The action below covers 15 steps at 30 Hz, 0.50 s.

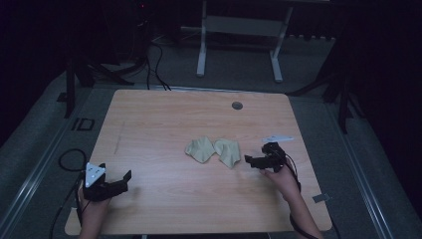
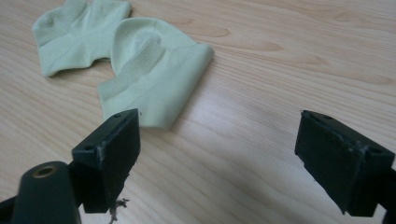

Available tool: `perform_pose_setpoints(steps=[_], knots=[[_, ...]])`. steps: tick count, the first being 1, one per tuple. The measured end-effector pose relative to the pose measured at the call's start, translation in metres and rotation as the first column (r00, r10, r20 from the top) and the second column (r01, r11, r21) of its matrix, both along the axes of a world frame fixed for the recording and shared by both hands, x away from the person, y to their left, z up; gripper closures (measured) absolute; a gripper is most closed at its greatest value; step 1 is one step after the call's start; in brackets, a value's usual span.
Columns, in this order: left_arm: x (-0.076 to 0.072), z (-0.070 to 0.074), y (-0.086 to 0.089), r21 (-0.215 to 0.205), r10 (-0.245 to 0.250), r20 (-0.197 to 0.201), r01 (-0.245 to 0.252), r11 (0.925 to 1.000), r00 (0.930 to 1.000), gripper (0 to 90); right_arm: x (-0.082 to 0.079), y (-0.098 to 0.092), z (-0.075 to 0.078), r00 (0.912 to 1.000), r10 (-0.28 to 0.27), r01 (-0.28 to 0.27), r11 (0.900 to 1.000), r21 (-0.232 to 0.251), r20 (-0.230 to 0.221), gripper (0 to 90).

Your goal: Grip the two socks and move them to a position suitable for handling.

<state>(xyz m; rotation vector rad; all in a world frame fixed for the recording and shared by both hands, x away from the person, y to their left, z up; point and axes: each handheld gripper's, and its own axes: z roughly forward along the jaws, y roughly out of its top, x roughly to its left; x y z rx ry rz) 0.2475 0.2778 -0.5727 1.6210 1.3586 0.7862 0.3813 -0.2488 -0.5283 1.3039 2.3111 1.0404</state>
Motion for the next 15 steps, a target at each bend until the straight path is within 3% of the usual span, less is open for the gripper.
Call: perform_pose_setpoints(steps=[15], knots=[[0.000, 0.000, 0.000, 0.004, -0.008, 0.001, 0.008, 1.0000, 1.0000, 2.2, 0.025, 0.047, -0.006, 0.9973, 0.071, -0.071, 0.997, -0.026, -0.019, 29.2]])
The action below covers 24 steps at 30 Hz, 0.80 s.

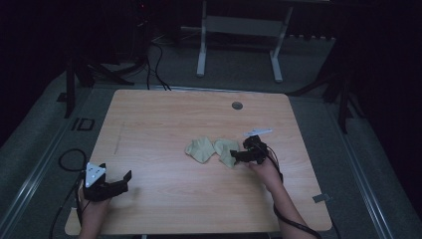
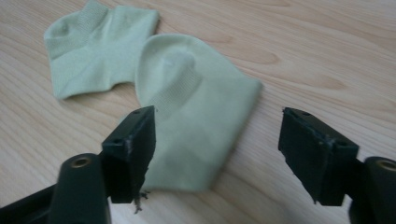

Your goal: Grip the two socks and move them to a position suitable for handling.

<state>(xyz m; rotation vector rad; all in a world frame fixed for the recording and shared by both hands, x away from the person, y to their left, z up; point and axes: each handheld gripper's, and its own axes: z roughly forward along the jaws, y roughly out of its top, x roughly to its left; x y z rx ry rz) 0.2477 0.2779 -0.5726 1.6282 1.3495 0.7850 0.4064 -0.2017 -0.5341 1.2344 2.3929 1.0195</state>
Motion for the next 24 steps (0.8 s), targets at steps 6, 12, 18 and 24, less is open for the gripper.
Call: perform_pose_setpoints(steps=[6, 12, 18, 24], knots=[[0.000, 0.000, 0.000, -0.001, -0.004, -0.001, 0.004, 1.0000, 1.0000, 2.2, 0.015, 0.023, -0.008, 0.9992, 0.036, -0.036, 0.999, -0.025, -0.019, 39.0], [0.000, 0.000, 0.000, 0.000, -0.008, -0.004, 0.008, 1.0000, 1.0000, 2.2, 0.025, 0.039, -0.009, 0.9990, 0.037, -0.037, 0.999, -0.025, -0.026, 38.5], [0.000, 0.000, 0.000, 0.001, -0.010, -0.003, 0.010, 1.0000, 0.9999, 2.2, 0.028, 0.049, -0.012, 0.9983, 0.051, -0.052, 0.998, -0.047, -0.030, 35.2], [0.000, 0.000, 0.000, -0.001, -0.011, -0.003, 0.011, 0.9999, 0.9999, 2.3, 0.023, 0.057, -0.020, 0.9981, 0.058, -0.054, 0.987, -0.150, 0.019, 43.3]])
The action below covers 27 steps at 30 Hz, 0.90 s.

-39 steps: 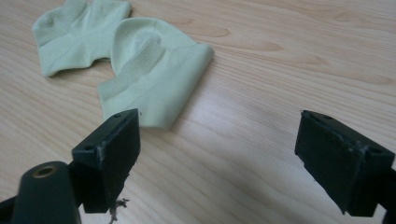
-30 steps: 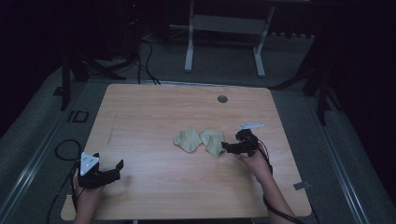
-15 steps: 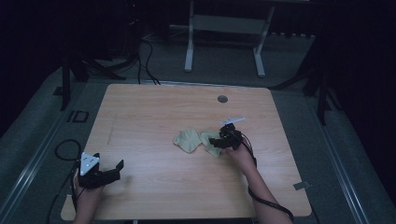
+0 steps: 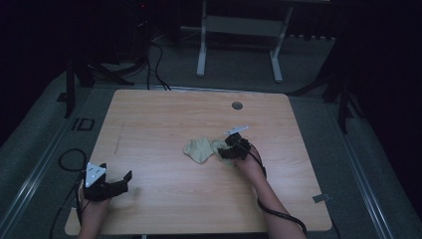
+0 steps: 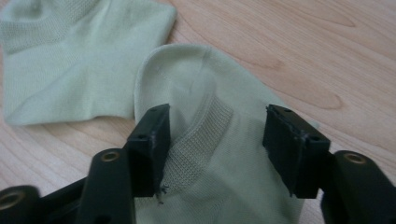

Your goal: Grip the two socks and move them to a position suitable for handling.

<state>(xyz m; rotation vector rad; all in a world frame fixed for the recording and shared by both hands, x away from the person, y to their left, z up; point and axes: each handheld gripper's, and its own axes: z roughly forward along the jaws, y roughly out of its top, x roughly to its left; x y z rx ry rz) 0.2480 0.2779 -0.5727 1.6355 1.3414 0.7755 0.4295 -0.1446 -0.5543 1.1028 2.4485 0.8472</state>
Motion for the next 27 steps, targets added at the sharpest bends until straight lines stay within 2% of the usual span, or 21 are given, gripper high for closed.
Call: perform_pose_setpoints(steps=[2, 10, 14, 18, 27], knots=[[0.000, 0.000, -0.001, 0.002, -0.001, -0.003, 0.001, 1.0000, 1.0000, 2.2, 0.000, 0.000, 0.001, 1.0000, -0.004, 0.004, 1.000, -0.004, -0.001, 48.1], [0.000, 0.000, -0.001, 0.003, 0.001, -0.005, -0.001, 1.0000, 1.0000, 2.2, 0.003, -0.004, 0.004, 0.9996, -0.028, 0.028, 0.999, -0.027, 0.000, 78.7], [0.000, -0.001, -0.001, 0.000, 0.000, -0.005, 0.000, 1.0000, 1.0000, 2.3, 0.004, -0.004, 0.010, 0.9997, -0.021, 0.021, 0.999, -0.040, -0.010, 81.5], [0.000, 0.000, -0.001, -0.003, 0.003, -0.004, -0.003, 1.0000, 1.0000, 2.2, 0.000, -0.005, 0.023, 1.0000, -0.007, 0.007, 1.000, -0.028, -0.005, 81.6], [0.000, 0.000, -0.001, -0.002, 0.006, -0.003, -0.006, 1.0000, 1.0000, 2.2, -0.029, -0.006, 0.061, 0.9960, 0.072, -0.073, 0.997, 0.007, 0.053, 81.6]])
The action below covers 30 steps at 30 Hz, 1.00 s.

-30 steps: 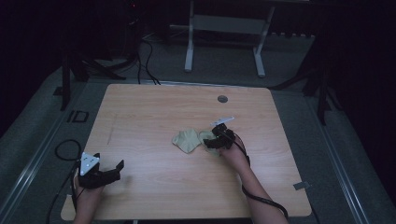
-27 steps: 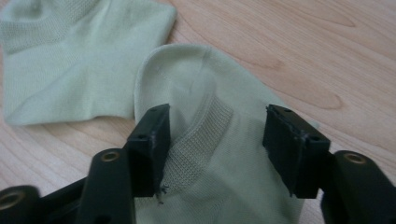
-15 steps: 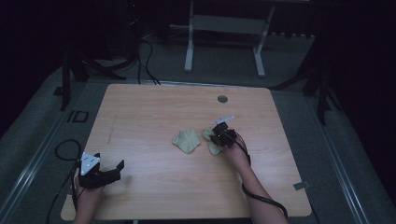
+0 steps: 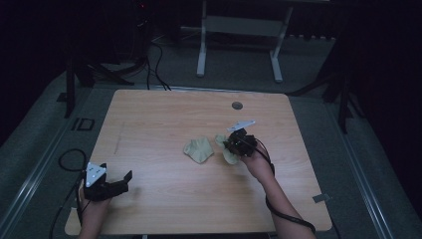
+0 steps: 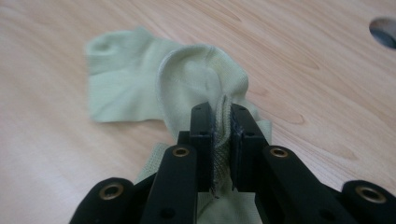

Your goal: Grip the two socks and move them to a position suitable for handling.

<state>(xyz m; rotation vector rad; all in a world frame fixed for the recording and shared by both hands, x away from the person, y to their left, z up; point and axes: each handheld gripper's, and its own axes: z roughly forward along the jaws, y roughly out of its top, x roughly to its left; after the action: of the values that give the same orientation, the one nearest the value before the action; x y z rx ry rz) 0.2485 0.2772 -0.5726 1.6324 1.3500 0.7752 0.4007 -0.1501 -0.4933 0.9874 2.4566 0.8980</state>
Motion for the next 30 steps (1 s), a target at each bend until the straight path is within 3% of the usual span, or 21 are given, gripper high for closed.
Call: perform_pose_setpoints(steps=[9, 17, 23, 30], knots=[[0.000, 0.000, 0.000, 0.001, 0.000, 0.000, 0.000, 1.0000, 1.0000, 2.2, -0.042, 0.003, 0.020, 0.9945, 0.095, -0.096, 0.995, 0.017, 0.043, 81.6], [0.000, 0.000, -0.001, 0.000, 0.003, 0.002, -0.003, 1.0000, 1.0000, 2.2, -0.077, 0.007, 0.027, 0.9815, 0.178, -0.178, 0.984, -0.001, 0.071, 81.6], [0.000, 0.001, 0.000, 0.000, 0.003, 0.003, -0.003, 1.0000, 1.0000, 2.2, -0.094, 0.010, 0.016, 0.9738, 0.215, -0.214, 0.977, -0.024, 0.073, 81.6], [-0.001, 0.001, 0.000, -0.001, 0.000, 0.004, 0.000, 1.0000, 1.0000, 2.2, -0.104, 0.016, -0.012, 0.9676, 0.243, -0.240, 0.969, -0.051, 0.068, 81.4]])
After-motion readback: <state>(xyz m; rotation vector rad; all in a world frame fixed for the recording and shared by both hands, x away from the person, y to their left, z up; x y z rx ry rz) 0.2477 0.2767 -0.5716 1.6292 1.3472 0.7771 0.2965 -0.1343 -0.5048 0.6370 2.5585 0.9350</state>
